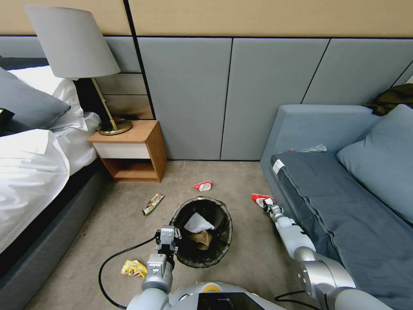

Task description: Pick up the trash bin, then pick up the garbage from the floor and place it into the trash bin.

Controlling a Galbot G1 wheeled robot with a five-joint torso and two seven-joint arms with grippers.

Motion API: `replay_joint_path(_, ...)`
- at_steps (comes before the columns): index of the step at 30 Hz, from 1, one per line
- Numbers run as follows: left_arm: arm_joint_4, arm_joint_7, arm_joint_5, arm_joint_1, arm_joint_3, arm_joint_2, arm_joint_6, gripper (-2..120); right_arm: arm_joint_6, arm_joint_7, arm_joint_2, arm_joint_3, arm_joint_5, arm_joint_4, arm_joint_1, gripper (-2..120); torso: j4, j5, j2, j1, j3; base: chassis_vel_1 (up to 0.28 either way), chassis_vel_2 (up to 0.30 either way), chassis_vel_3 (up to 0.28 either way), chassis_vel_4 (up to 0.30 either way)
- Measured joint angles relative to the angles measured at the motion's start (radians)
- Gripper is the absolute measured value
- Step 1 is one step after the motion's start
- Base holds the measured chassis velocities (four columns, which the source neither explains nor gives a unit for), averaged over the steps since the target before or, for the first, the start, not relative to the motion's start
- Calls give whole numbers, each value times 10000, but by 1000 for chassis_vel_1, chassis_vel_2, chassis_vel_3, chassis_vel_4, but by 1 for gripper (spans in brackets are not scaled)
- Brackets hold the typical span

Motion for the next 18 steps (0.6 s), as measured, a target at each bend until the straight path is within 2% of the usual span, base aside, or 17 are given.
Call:
replay_joint_path(4, -6, 0, 0, -5, -15, 2, -14, 0, -103, 126, 50, 1, -28, -3, -71, 0, 0, -1, 0, 0, 0, 0, 0, 0, 0)
replay_joint_path(7, -6, 3, 3, -14, -1, 3, -22, 0, -168, 202, 95, 9, -52, -41, -132, 7, -1, 2, 0, 0, 0, 0, 0, 0, 0)
replay_joint_path(10, -3, 6, 14, -28, 38, 3, -25, 0, -353, 287, 146, 42, -55, -130, -172, 23, -1, 1, 0, 0, 0, 0, 0, 0, 0)
replay_joint_path(11, -3, 6, 14, -28, 38, 3, -25, 0, -353, 287, 146, 42, -55, -130, -172, 23, -1, 1, 0, 0, 0, 0, 0, 0, 0)
replay_joint_path(14, -1, 7, 22, -20, 31, 4, -26, 0, -551, 331, 154, 56, -53, -185, -158, 37, 0, 0, 0, 0, 0, 0, 0, 0, 0)
replay_joint_path(15, -1, 7, 22, -20, 31, 4, -26, 0, -551, 331, 154, 56, -53, -185, -158, 37, 0, 0, 0, 0, 0, 0, 0, 0, 0)
replay_joint_path(18, -7, 7, 22, -17, 19, 8, -26, 0, -752, 427, 163, 72, -1, -201, -86, 51, 0, -2, 0, 0, 0, 0, 0, 0, 0)
